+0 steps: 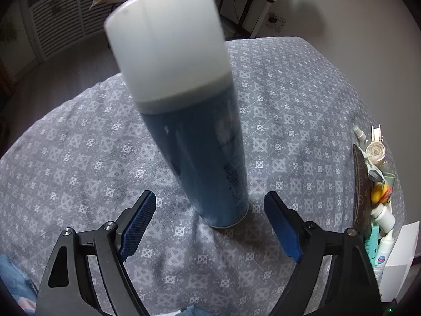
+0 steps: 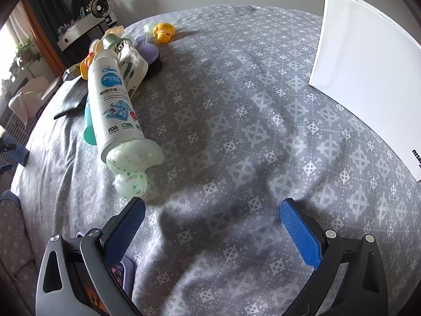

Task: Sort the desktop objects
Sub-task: 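Carry the light-blue spray can with the left gripper above the bed, then lower the spray can onto the bed and open the left gripper, then grasp the white lotion bottle with the right gripper and lift it, then carry the white bottle with the right gripper into the white box and release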

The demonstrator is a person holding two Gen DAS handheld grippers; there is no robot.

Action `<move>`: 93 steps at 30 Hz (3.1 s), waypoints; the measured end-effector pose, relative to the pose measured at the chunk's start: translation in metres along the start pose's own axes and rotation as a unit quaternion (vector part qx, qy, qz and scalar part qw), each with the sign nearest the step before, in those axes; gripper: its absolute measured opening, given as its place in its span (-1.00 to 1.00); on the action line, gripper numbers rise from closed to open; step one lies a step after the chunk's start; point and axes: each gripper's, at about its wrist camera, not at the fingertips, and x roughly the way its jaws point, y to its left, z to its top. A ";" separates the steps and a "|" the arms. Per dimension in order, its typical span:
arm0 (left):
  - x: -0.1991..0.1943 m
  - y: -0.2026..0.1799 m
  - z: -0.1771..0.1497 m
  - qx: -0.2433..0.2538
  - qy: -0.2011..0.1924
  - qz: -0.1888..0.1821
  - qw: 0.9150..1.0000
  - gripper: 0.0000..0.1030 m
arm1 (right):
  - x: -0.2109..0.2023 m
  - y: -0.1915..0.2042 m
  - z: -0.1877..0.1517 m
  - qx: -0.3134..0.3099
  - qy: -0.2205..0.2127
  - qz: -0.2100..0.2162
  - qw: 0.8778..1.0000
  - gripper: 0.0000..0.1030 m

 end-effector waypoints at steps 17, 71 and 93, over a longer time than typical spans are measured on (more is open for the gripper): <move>0.046 -0.021 0.025 0.106 0.019 -0.010 0.994 0.32 | 0.003 0.006 -0.003 -0.020 0.003 -0.022 1.000 1.00; 0.001 -0.196 -0.203 0.302 -0.092 -0.047 0.948 0.99 | -0.078 0.027 0.117 -0.001 -0.078 0.251 0.965 -0.21; 0.007 -0.197 -0.201 0.302 -0.102 -0.044 0.947 0.99 | -0.081 -0.025 0.087 -0.152 -0.017 0.003 0.988 0.93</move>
